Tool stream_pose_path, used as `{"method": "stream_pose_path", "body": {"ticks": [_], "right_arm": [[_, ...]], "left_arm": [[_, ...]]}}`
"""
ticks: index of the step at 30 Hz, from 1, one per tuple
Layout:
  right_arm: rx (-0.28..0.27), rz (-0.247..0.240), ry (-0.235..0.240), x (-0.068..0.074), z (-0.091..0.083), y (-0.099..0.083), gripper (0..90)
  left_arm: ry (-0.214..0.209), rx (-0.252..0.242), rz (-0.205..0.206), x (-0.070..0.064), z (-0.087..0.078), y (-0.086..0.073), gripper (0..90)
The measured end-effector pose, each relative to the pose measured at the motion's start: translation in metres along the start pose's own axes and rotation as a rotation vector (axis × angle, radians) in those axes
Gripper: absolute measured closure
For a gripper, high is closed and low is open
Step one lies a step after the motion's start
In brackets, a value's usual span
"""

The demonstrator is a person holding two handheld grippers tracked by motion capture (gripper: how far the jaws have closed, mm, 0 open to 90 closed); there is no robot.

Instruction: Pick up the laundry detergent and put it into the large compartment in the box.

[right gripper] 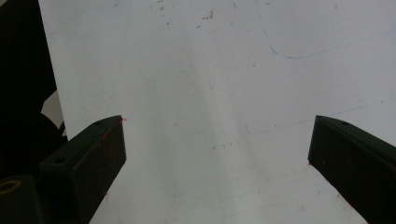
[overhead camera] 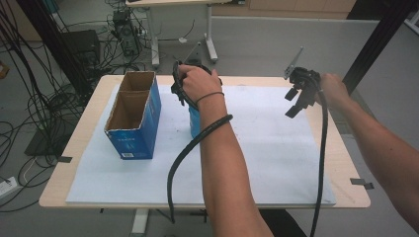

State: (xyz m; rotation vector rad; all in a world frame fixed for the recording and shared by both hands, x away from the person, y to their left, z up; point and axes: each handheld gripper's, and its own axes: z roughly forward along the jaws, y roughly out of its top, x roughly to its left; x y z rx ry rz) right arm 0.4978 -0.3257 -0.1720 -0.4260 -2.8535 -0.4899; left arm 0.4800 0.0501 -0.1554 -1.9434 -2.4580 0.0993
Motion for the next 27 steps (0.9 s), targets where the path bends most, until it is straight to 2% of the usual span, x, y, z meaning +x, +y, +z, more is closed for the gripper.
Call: {"method": "stream_pose_path", "body": {"ticks": [16, 27], "right_arm": [[0.002, -0.006, 0.001, 0.0018, 0.0019, 0.0033, 4.1], [0.007, -0.01, -0.002, 0.0039, 0.0013, 0.0049, 4.1]], "left_arm": [[-0.004, 0.005, -0.006, 0.0059, 0.002, 0.0, 5.6], [-0.005, 0.002, -0.001, 0.0045, 0.0009, -0.0015, 5.6]]}}
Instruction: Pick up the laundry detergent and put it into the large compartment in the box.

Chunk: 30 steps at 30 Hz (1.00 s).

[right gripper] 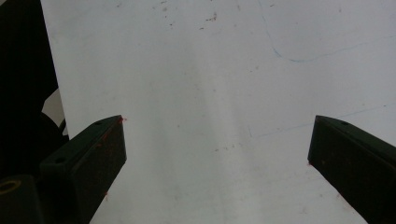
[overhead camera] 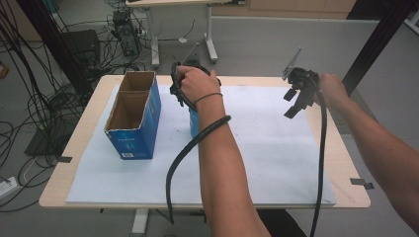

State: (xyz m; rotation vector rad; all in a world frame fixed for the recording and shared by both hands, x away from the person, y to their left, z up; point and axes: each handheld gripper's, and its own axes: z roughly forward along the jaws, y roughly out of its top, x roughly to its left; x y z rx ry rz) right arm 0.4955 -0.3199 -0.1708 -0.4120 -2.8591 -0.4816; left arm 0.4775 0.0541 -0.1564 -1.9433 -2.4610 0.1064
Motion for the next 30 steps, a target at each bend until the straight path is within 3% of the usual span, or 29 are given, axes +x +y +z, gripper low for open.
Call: {"method": "stream_pose_path", "body": {"ticks": [30], "right_arm": [[-0.001, -0.009, 0.002, 0.0021, 0.0003, 0.004, 4.0]], "left_arm": [[-0.002, -0.017, 0.013, -0.001, -0.0036, -0.0032, 5.2]]}}
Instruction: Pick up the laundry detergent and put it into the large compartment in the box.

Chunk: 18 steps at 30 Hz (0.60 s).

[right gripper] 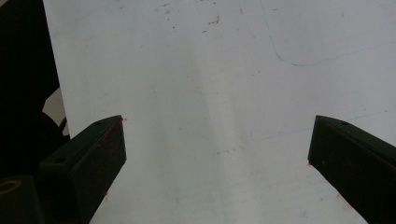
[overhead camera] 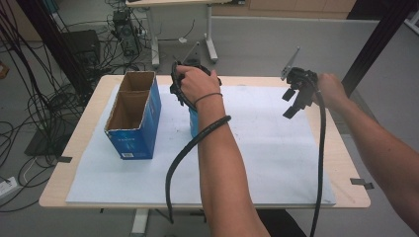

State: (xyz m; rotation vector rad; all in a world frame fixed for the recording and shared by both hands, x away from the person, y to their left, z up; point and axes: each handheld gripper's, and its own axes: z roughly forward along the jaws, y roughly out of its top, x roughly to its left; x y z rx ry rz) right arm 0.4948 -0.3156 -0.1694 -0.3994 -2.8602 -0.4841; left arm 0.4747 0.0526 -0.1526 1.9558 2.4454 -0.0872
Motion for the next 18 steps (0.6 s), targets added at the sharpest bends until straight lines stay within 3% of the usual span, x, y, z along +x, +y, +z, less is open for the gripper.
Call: {"method": "stream_pose_path", "body": {"ticks": [18], "right_arm": [[-0.01, -0.003, 0.014, -0.003, 0.004, -0.001, 4.1]], "left_arm": [[-0.007, 0.01, -0.015, 0.001, 0.011, 0.004, 5.1]]}}
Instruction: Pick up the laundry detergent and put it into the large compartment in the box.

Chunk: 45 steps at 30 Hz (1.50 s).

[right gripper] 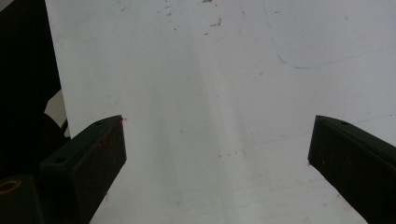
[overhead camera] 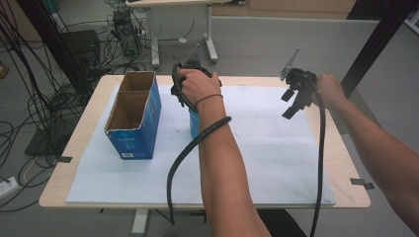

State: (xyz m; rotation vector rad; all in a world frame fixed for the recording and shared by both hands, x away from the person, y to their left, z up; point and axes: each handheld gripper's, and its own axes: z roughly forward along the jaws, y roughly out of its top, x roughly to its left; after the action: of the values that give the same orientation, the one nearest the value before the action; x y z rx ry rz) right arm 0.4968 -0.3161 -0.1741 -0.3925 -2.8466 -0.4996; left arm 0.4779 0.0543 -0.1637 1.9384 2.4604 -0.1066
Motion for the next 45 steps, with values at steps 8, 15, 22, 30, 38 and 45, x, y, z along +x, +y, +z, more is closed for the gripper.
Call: {"method": "stream_pose_path", "body": {"ticks": [8, 15, 22, 30, 38, 45], "right_arm": [[-0.005, -0.004, 0.009, -0.002, 0.003, 0.0, 4.1], [-0.006, -0.005, 0.012, -0.003, 0.004, -0.001, 4.1], [-0.005, -0.005, 0.012, -0.003, 0.006, -0.002, 4.1], [-0.002, -0.002, 0.012, -0.004, 0.007, -0.003, 4.1], [-0.007, 0.002, 0.016, -0.004, 0.008, -0.005, 4.2], [-0.001, -0.008, 0.006, -0.002, 0.008, -0.002, 4.1]], "left_arm": [[0.005, 0.023, -0.005, 0.001, 0.01, 0.004, 6.0], [0.001, 0.028, -0.008, 0.002, 0.013, 0.006, 12.4], [0.008, 0.045, -0.012, 0.0, 0.015, 0.009, 19.6], [0.004, 0.044, -0.023, 0.001, 0.014, 0.009, 31.9], [0.009, 0.042, -0.027, 0.001, 0.014, 0.009, 37.0], [0.011, 0.043, -0.029, 0.001, 0.014, 0.009, 37.2]]}}
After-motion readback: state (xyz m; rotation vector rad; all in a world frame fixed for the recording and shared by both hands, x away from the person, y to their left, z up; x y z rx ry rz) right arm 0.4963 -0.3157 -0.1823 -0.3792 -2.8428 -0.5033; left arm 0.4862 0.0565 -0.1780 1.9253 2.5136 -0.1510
